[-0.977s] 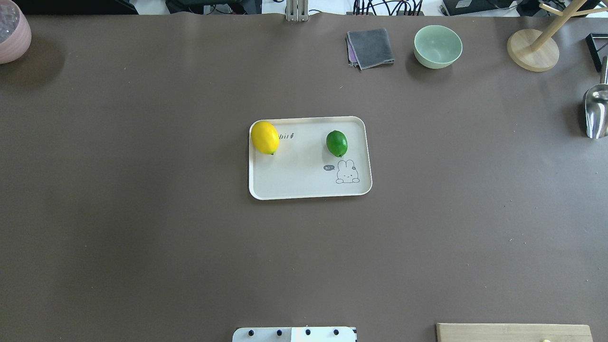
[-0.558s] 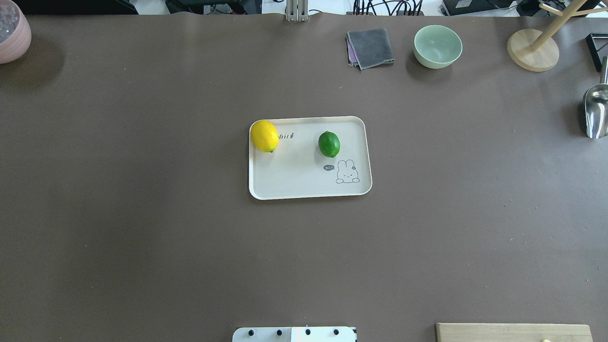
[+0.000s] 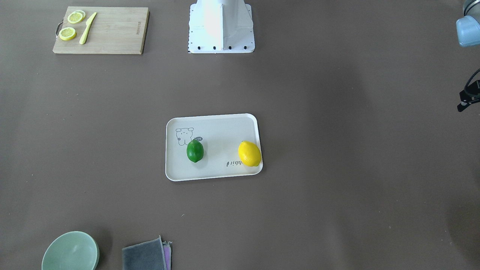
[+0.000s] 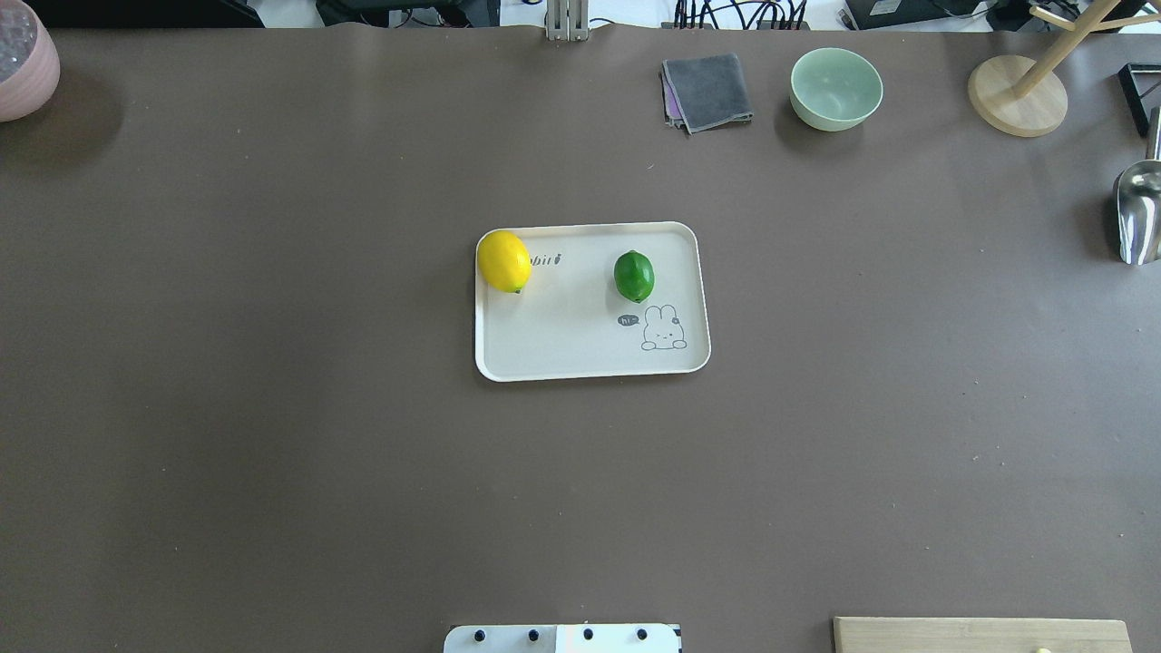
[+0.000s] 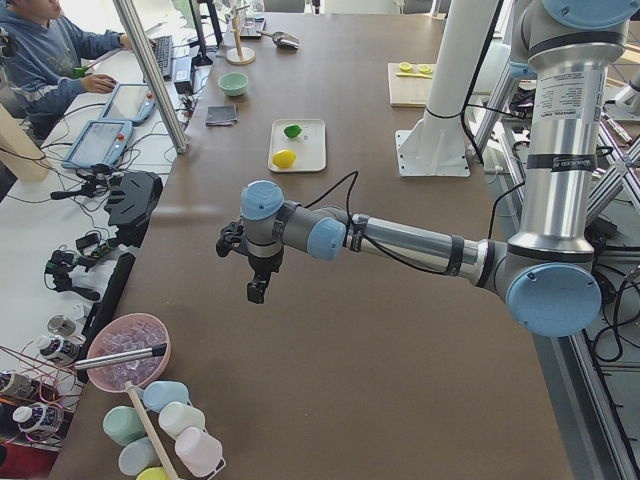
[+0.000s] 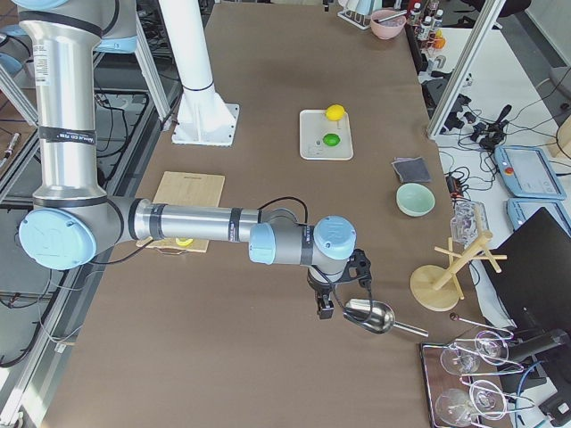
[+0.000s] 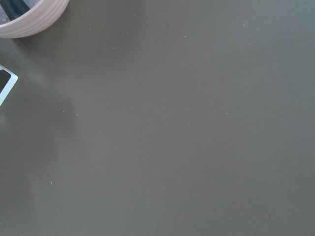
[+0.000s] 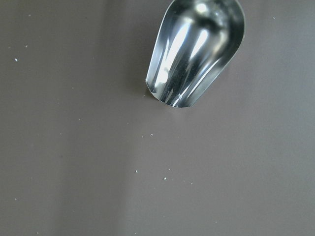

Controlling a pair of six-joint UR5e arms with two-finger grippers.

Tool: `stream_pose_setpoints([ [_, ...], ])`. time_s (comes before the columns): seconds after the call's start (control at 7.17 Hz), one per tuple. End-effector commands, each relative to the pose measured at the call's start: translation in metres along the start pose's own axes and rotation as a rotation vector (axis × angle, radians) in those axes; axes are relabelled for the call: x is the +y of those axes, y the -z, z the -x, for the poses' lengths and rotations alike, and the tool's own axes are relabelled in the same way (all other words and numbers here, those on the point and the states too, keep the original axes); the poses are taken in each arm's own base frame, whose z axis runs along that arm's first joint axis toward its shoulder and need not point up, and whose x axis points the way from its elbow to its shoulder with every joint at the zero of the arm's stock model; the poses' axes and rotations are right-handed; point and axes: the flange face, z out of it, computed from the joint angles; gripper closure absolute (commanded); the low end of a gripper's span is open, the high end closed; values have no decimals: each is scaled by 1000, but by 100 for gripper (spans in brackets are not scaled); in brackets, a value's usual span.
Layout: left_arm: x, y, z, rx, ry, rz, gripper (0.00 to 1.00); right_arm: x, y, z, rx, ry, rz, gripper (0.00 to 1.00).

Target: Place all lemons on tray

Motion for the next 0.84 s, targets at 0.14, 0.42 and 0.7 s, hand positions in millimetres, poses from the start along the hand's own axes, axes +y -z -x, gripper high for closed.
stream_pose_setpoints([
  [0.14,1,-5,2,0,7,11,2,1,4,5,-1,9,-9,0],
  [0.42,3,-12,8,-3,20,24,2,7,0,1,1,0,0,0],
  [0.7,-4,6,-6,1,-10,-14,2,19,-3,0,1,-6,7,0],
])
